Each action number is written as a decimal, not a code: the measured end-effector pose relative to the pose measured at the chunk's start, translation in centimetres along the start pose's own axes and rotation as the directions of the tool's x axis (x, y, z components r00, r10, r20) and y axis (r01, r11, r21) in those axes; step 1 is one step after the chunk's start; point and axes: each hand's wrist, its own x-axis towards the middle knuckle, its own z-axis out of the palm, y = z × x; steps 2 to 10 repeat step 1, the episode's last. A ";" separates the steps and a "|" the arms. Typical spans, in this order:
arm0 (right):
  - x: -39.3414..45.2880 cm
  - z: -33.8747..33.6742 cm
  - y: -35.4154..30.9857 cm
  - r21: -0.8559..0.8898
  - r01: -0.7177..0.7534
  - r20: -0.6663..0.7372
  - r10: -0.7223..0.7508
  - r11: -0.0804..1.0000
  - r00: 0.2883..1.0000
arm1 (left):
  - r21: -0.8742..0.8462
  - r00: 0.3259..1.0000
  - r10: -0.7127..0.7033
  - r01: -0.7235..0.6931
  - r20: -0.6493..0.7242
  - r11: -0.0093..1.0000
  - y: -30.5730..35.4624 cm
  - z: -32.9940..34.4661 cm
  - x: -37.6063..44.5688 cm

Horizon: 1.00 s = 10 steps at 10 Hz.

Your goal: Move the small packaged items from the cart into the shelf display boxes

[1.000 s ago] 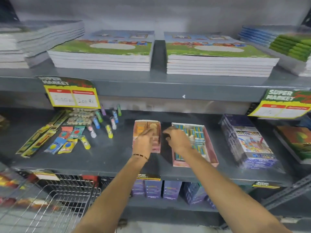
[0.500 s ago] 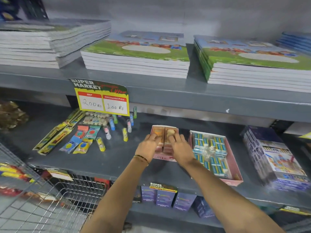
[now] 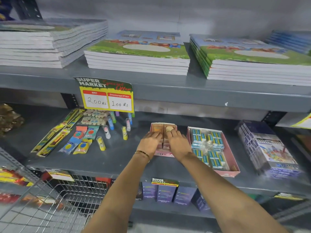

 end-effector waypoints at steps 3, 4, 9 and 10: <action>-0.9 -0.2 -0.4 -0.033 -0.052 -0.036 0.051 0.998 0.998 | 0.066 0.999 0.047 -0.045 -0.020 0.997 0.5 0.0 -0.8; -0.9 -0.2 -0.4 -0.033 -0.052 -0.036 0.051 0.998 0.998 | 0.066 0.999 0.047 -0.045 -0.020 0.997 0.5 0.0 -0.8; -0.9 -0.2 -0.4 -0.033 -0.052 -0.036 0.051 0.998 0.998 | 0.066 0.999 0.047 -0.045 -0.020 0.997 0.5 0.0 -0.8; -0.9 -0.2 -0.4 -0.033 -0.052 -0.036 0.051 0.998 0.998 | 0.066 0.999 0.047 -0.045 -0.020 0.997 0.5 0.0 -0.8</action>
